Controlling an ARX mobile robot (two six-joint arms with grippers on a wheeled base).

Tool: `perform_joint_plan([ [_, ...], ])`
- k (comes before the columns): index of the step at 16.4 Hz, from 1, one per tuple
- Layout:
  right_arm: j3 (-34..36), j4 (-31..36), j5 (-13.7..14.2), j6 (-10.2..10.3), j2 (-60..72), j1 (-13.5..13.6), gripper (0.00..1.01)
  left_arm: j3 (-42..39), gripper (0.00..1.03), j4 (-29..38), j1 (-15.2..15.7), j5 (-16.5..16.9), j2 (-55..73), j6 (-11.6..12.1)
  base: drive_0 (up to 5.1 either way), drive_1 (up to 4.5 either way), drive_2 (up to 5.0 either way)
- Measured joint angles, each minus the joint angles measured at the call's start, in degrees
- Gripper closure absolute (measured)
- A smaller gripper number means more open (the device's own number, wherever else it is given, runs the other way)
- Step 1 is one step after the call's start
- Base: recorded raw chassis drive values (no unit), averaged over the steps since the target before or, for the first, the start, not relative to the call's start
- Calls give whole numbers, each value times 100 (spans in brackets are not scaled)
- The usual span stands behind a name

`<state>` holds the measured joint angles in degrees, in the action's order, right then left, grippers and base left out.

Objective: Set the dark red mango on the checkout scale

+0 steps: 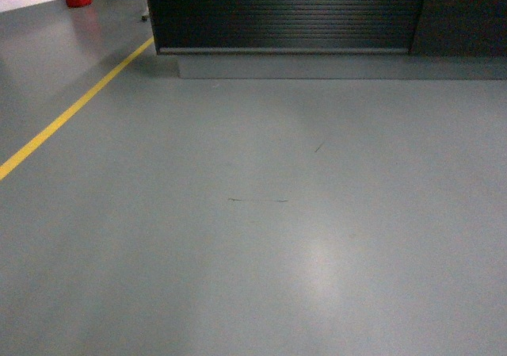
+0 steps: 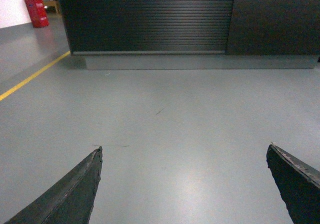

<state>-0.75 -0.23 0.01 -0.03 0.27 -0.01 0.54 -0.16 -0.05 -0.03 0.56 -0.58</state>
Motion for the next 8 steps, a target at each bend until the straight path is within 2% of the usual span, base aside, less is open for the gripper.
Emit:
perform_joint_plan([
  [8,0,2,0,0,0,0,3,0,5,0,0,0,0,0,0,0,0],
])
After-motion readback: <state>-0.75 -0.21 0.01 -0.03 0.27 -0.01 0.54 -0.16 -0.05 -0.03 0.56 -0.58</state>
